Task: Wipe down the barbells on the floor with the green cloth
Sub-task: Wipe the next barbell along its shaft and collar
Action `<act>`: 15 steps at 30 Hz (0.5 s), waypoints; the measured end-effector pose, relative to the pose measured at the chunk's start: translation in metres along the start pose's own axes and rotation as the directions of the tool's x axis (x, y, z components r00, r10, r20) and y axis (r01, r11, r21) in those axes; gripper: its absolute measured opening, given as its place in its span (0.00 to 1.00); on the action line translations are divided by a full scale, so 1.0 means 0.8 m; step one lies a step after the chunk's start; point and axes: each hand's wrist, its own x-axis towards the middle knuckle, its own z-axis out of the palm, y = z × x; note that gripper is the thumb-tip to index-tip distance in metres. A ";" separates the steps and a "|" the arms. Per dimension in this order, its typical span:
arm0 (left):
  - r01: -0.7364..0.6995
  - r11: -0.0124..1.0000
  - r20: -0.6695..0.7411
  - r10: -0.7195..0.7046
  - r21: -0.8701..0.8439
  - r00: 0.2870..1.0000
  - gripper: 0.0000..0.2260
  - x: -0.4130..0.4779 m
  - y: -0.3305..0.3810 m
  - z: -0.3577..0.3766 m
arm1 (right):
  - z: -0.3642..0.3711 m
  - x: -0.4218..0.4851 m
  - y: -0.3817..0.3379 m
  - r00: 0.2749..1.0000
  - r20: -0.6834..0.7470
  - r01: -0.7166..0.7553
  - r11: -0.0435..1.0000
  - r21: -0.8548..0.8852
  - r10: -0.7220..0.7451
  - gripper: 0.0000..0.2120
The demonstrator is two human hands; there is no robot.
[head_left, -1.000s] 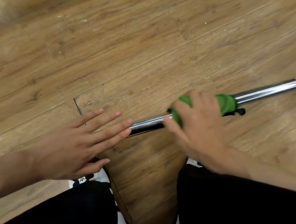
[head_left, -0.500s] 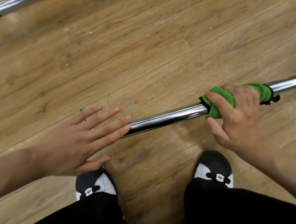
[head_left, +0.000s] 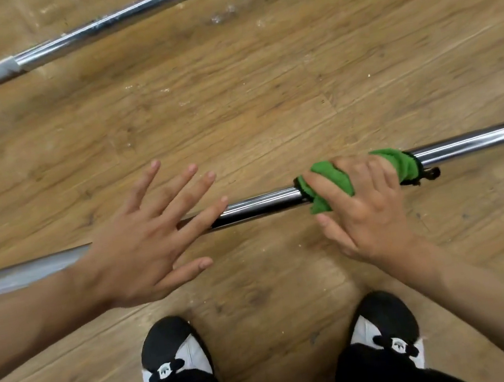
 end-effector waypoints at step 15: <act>0.141 0.989 0.012 -0.141 -0.036 0.990 0.43 0.072 -0.012 0.011 | 0.029 0.076 -0.063 0.968 0.120 -0.238 0.961 0.142 0.222 0.41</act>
